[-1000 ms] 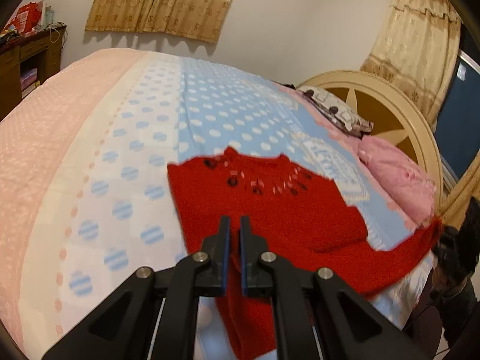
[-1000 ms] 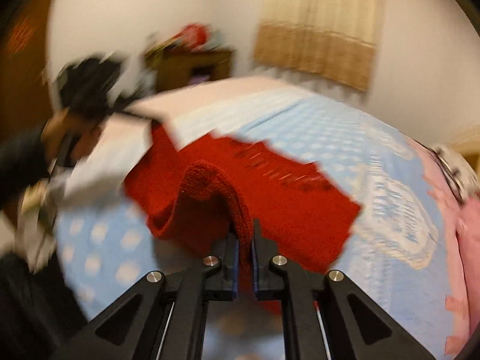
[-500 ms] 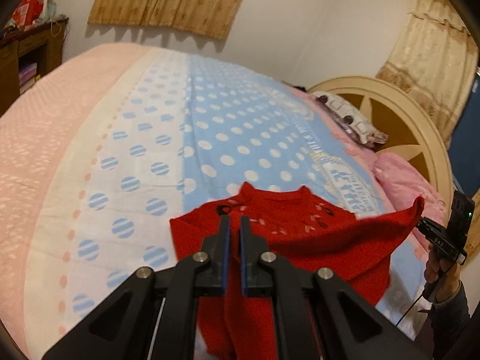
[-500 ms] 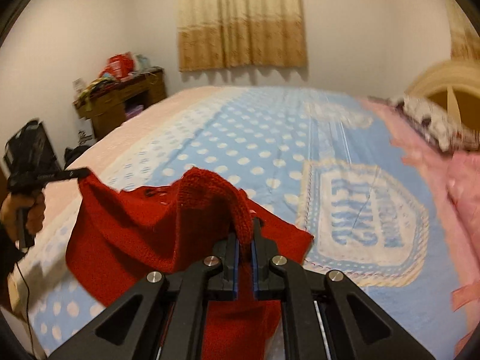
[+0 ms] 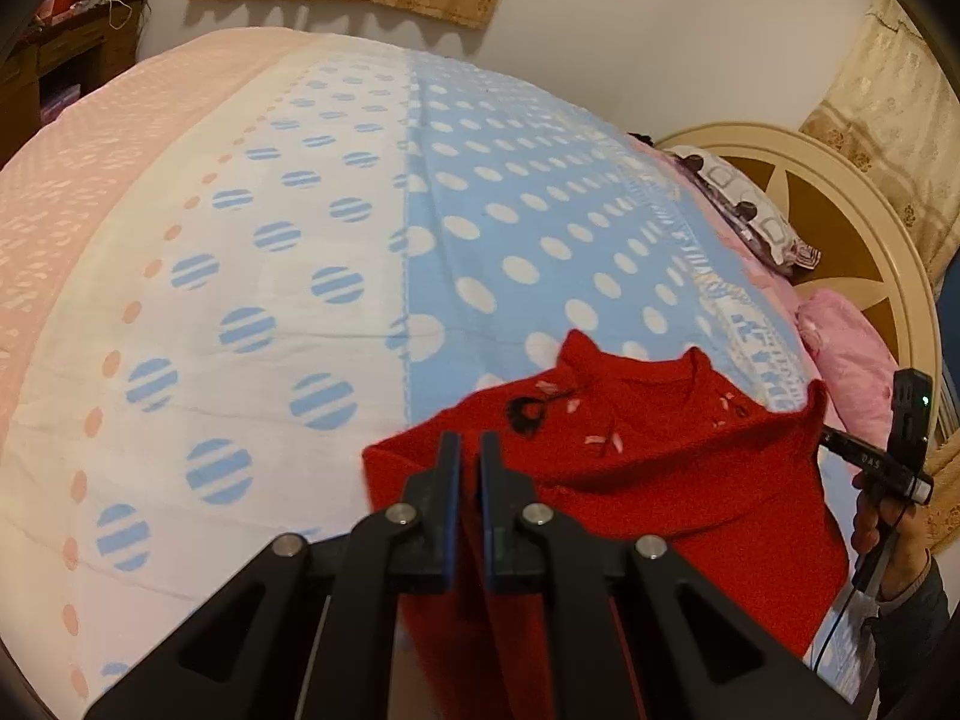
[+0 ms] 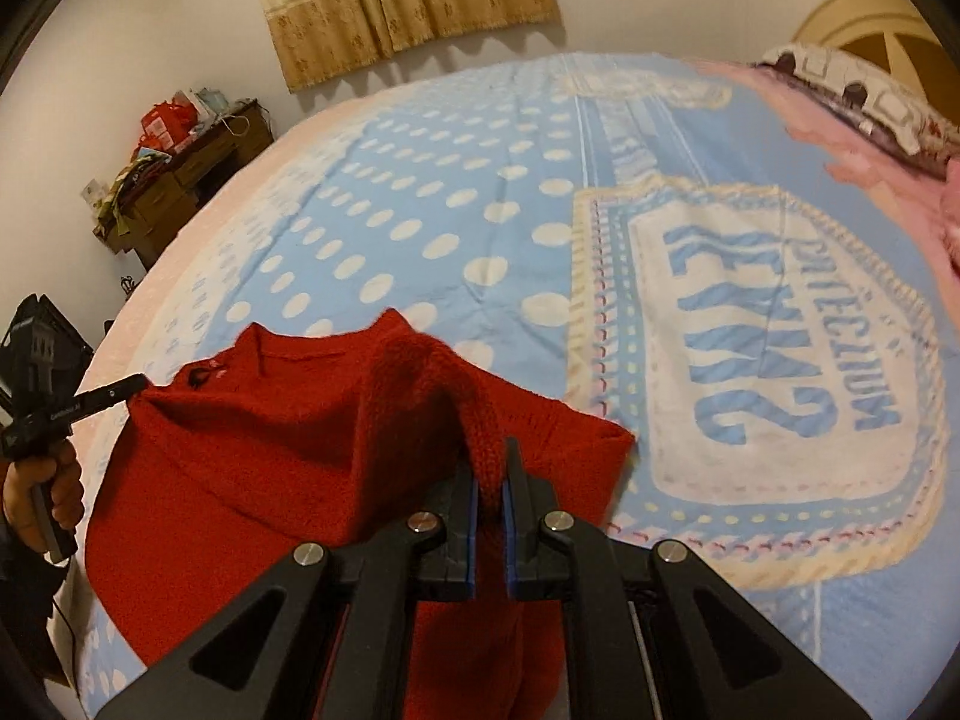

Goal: Fold small clothes
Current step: 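Lay the hem over the collar and open both grippers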

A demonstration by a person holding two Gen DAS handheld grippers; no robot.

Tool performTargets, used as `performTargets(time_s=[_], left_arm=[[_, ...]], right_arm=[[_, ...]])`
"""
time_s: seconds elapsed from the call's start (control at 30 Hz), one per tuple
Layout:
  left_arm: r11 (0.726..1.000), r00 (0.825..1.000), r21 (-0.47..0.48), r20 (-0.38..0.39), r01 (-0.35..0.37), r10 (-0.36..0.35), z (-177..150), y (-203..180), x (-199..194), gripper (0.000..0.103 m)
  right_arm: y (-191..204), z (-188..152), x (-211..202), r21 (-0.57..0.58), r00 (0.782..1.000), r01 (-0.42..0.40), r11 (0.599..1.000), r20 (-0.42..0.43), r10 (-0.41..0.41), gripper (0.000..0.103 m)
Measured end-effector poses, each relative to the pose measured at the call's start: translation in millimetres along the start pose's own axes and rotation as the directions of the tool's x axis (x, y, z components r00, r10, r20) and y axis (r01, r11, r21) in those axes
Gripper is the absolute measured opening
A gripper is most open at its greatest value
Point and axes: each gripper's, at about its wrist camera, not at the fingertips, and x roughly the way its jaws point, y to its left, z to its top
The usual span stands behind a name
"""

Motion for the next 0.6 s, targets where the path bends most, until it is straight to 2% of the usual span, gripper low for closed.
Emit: performTargets(time_s=[0.13,0.2,0.33,0.43,0.57,0.6], left_arm=[[0.999,1.0,0.034,-0.015,-0.001,0.002,1.1,-3.2,4.1,0.006],[1.0,1.0,0.012,-0.003,0.011,-0.011,5.4,-1.1,-0.3,0.006],[1.0,1.0,0.001,0.017,0.003,-0.003,17.0,0.7,-1.1,0.006],[0.999,0.999,0.02,0.019,-0.036,0.035,20.8,0.2,4.7,0.005],[0.998,0.998,0.012,0.012,-0.057,0.057,21.6,7.1,12.1,0.004],[0.997,0.998,0.039,0.026,-0.065,0.064,19.6,4.4,11.0,0.004]], right_arm=[[1.2,8.0,20.7,-0.007,0.999,0.026,1.0,-0.028,-0.026,0.006],[1.1,14.5,22.8,0.025,1.0,0.006,1.0,-0.029,-0.005,0.006],[4.1,22.1,25.0,0.028,0.999,0.035,0.999,-0.016,-0.035,0.006],[2.3,21.3,30.9,0.019,0.997,0.072,0.997,-0.021,-0.071,0.006],[-12.5,20.8,39.7,0.064,0.996,0.081,0.995,-0.045,-0.078,0.006],[-14.3,20.5,41.9,0.068,0.996,0.081,0.994,-0.054,-0.077,0.006]])
